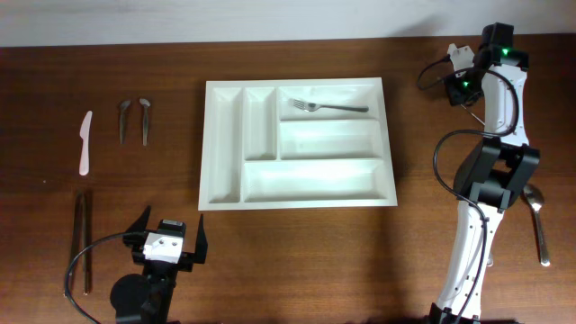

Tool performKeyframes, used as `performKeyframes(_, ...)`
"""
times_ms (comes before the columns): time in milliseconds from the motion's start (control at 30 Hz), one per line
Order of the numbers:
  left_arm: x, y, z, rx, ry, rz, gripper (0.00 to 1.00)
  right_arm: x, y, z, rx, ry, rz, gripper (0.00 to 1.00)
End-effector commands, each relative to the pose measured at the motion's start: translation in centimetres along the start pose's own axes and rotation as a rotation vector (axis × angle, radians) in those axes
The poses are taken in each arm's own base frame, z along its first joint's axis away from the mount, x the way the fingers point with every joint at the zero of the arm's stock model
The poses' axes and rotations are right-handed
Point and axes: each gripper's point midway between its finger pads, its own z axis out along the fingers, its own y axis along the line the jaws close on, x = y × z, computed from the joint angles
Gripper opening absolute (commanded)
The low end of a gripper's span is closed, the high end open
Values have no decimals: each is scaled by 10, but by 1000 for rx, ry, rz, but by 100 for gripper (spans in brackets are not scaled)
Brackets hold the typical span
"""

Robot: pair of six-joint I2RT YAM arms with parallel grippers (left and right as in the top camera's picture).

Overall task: Pack container
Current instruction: 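Close the right gripper on the middle fork and lift it, then carry the fork into the top-right compartment and open the right gripper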

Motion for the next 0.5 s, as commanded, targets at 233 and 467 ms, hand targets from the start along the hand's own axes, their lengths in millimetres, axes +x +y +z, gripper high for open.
performKeyframes(233, 2, -1, 0, -1, 4, -2, 99, 8, 15, 2, -24, 56, -17, 3)
performKeyframes(467, 2, -1, 0, -1, 4, -2, 99, -40, 43, -59, -19, -49, -177, 4)
